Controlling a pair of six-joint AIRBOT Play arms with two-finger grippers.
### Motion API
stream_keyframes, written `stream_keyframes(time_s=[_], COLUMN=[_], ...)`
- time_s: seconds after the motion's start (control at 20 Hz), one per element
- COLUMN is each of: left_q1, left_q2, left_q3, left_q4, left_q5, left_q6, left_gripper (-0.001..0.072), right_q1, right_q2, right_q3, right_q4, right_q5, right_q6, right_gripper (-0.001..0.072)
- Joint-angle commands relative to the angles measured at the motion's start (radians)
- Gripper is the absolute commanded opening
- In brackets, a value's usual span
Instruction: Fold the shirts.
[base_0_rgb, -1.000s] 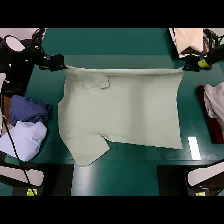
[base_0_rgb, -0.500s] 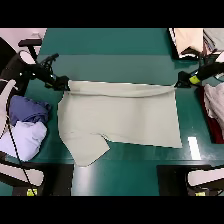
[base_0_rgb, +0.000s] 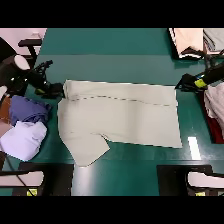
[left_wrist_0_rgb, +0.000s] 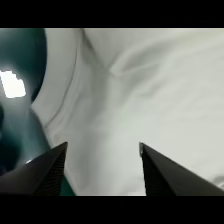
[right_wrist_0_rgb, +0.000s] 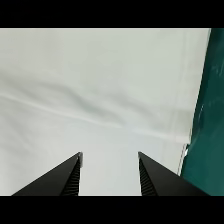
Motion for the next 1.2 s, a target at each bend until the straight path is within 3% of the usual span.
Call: stream_keyframes(time_s=[0.0, 0.2, 0.35, 0.65, 0.95, 1.05, 1.15], left_q1=[0.001, 0.001, 0.001, 0.000, 0.000, 0.000, 0.000], left_q2=[0.240, 0.516, 0.604, 0.606, 0.606, 0.606, 0.606], left_q3=[-0.272, -0.670, -0.816, -0.890, -0.921, -0.920, -0.915], left_q4=[0.068, -0.039, -0.120, -0.172, -0.325, -0.347, -0.387], left_q5=[0.030, 0.057, 0.053, 0.141, 0.201, 0.195, 0.190], left_q6=[-0.039, -0.075, -0.103, -0.119, -0.082, -0.052, -0.034], left_gripper=[0.0539, 0.0540, 0.0540, 0.0540, 0.0533, 0.0029, 0.0026], right_q1=[0.000, 0.000, 0.001, 0.002, 0.002, -0.002, -0.031], right_q2=[0.128, 0.208, 0.216, 0.216, 0.216, 0.216, 0.216], right_q3=[-0.004, -0.004, -0.004, -0.004, -0.004, -0.004, -0.006], right_q4=[0.001, 0.002, 0.003, 0.003, 0.002, -0.005, -0.009], right_q5=[-0.007, -0.022, -0.024, -0.022, -0.008, 0.018, 0.080], right_q6=[0.001, 0.001, 0.001, 0.001, 0.001, 0.000, 0.000], right_gripper=[0.0409, 0.0409, 0.0409, 0.0409, 0.0409, 0.0409, 0.0409])
